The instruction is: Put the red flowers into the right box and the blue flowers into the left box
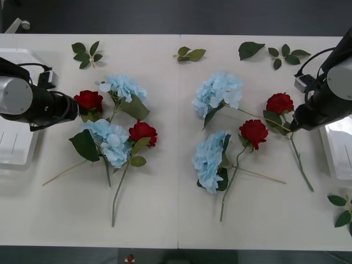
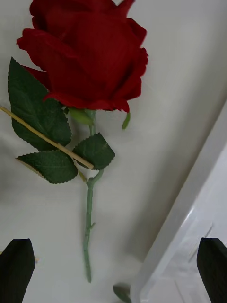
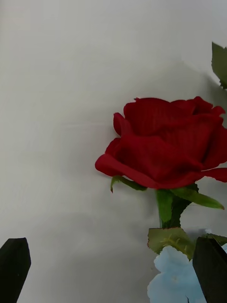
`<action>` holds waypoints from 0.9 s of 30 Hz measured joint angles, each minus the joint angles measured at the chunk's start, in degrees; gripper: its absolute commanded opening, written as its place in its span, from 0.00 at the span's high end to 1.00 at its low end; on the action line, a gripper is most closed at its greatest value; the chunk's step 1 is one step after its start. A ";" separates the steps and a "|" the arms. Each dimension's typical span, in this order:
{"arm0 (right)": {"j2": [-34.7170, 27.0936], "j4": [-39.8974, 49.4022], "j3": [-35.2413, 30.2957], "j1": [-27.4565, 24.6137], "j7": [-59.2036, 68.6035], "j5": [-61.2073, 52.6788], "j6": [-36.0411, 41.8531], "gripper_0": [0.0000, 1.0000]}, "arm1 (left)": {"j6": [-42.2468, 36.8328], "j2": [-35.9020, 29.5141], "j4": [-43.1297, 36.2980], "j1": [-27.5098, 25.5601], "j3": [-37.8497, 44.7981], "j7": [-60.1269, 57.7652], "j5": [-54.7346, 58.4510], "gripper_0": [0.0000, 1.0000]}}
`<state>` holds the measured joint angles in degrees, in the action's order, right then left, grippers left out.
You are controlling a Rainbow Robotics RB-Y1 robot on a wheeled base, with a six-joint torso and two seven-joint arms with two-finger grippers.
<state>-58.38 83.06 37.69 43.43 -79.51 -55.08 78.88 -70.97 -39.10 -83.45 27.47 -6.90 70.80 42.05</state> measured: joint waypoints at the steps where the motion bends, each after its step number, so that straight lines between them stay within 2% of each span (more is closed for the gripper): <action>1: 0.47 -1.02 0.00 0.00 -1.28 0.00 -0.57 0.00 | -0.52 0.67 0.00 0.01 0.00 0.00 -0.91 0.00; 12: 3.65 -8.31 0.43 0.00 -7.63 0.05 -5.08 0.00 | -4.46 6.94 0.00 1.83 0.00 -0.04 -9.81 0.00; 15: 3.72 -9.12 2.81 0.00 -7.63 0.56 -8.97 0.00 | -4.46 8.00 0.00 1.95 0.00 -0.19 -10.57 0.00; 20: 3.80 -10.64 6.54 0.00 -7.63 0.73 -10.62 0.00 | -4.46 8.62 0.02 1.95 0.00 -0.37 -13.20 0.00; 27: 5.33 -13.31 6.30 0.00 -7.63 0.73 -11.67 0.00 | 0.05 10.86 5.05 2.11 -0.10 -1.83 -15.33 0.00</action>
<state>-53.05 69.75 43.99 43.43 -87.14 -54.35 67.21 -70.92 -28.23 -78.40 29.58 -7.00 68.97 26.73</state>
